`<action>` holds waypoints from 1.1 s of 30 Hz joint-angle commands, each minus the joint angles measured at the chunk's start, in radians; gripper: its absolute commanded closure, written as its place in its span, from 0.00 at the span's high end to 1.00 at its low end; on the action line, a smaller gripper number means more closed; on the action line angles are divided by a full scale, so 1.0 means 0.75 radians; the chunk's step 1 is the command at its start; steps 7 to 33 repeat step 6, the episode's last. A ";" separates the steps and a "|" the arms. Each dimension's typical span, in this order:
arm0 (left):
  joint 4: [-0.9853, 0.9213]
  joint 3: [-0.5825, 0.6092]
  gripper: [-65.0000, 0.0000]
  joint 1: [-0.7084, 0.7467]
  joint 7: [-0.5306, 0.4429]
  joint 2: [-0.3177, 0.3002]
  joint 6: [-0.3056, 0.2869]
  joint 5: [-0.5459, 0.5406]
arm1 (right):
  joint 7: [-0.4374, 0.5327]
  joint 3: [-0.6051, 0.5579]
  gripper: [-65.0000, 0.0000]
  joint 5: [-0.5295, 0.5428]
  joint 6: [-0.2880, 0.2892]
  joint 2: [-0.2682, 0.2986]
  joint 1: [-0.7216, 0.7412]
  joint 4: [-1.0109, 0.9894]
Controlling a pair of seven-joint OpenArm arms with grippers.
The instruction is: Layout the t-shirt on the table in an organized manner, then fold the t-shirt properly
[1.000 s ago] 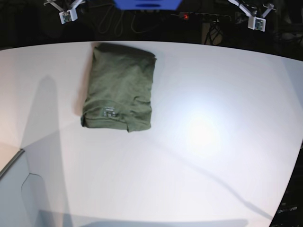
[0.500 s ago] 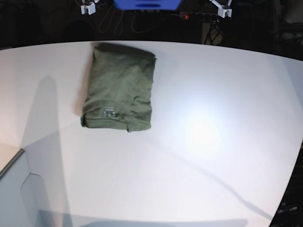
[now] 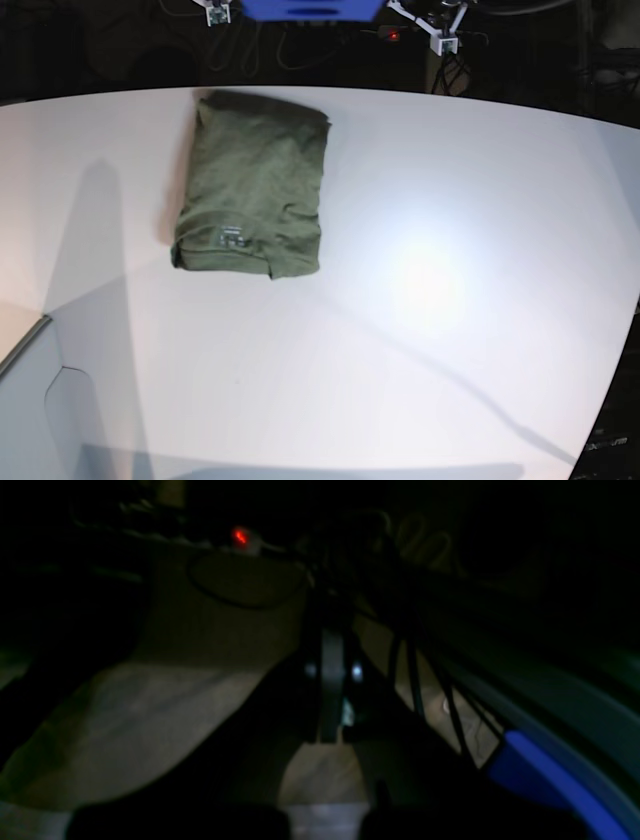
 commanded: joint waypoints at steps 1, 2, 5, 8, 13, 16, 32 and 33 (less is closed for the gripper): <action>0.002 -0.002 0.00 0.004 -0.006 -0.022 0.006 -0.006 | -0.001 -0.034 0.00 0.008 -0.063 -0.003 -0.024 -0.007; 0.002 -0.002 0.00 0.000 -0.004 -0.022 0.006 -0.006 | -0.034 -0.071 0.00 0.008 -0.106 -0.003 -0.022 -0.005; 0.002 0.000 0.00 0.000 -0.002 -0.022 0.006 -0.006 | -0.115 -0.126 0.00 0.008 -0.164 -0.003 -0.009 -0.003; 0.002 0.000 0.00 0.000 0.000 -0.022 0.006 -0.006 | -0.128 -0.128 0.00 0.008 -0.164 -0.005 -0.007 -0.003; 0.002 0.000 0.00 0.000 0.000 -0.022 0.006 -0.006 | -0.128 -0.128 0.00 0.008 -0.164 -0.005 -0.007 -0.003; 0.002 0.000 0.00 0.000 0.000 -0.022 0.006 -0.006 | -0.128 -0.128 0.00 0.008 -0.164 -0.005 -0.007 -0.003; 0.002 0.000 0.00 0.000 0.000 -0.022 0.006 -0.006 | -0.128 -0.128 0.00 0.008 -0.164 -0.005 -0.007 -0.003; 0.002 0.000 0.00 0.000 0.000 -0.022 0.006 -0.006 | -0.128 -0.128 0.00 0.008 -0.164 -0.005 -0.007 -0.003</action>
